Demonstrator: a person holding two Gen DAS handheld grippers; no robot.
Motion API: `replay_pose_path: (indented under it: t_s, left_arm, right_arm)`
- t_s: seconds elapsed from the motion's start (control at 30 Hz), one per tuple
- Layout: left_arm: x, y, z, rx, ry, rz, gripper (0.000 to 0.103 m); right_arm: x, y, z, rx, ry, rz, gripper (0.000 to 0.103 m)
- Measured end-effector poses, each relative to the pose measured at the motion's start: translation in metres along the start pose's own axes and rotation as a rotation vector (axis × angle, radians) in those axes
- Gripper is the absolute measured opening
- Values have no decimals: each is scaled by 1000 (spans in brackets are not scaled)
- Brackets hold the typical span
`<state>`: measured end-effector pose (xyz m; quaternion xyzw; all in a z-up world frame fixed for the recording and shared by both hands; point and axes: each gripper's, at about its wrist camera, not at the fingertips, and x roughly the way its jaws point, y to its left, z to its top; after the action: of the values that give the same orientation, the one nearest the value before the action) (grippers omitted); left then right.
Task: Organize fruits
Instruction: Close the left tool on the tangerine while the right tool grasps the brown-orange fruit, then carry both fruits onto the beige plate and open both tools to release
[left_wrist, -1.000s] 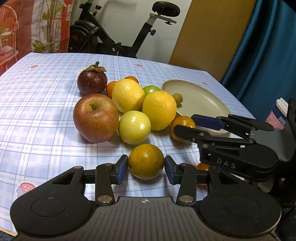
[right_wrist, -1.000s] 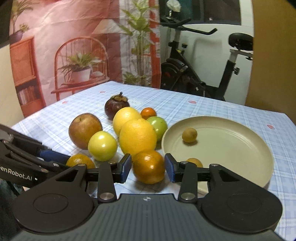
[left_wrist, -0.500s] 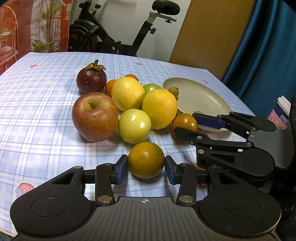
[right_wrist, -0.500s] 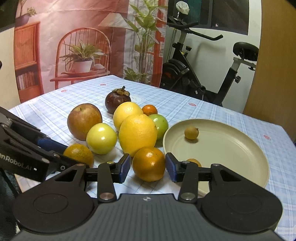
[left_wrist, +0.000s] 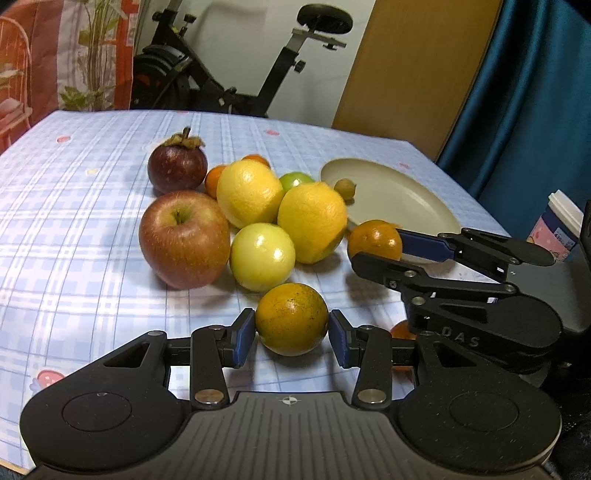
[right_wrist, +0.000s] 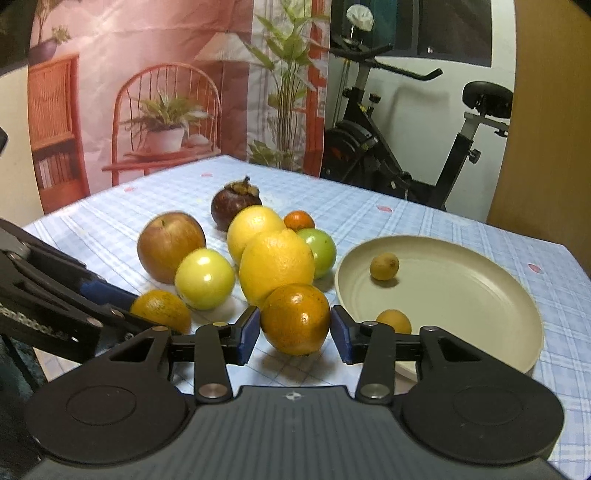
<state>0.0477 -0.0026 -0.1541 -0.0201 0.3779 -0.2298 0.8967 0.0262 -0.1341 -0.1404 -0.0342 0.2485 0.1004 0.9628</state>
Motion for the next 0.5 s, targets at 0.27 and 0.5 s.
replay_pose_path:
  t_s: [0.27,0.5]
  left_arm:
    - [-9,-14,12,66,-58,4,46]
    - [-5,-35,39,134,-109,-13,46]
  right_arm:
    - [-19,-26,1,124,-77,-47,44]
    - [-26,-54,-1,211,-122,-141,44]
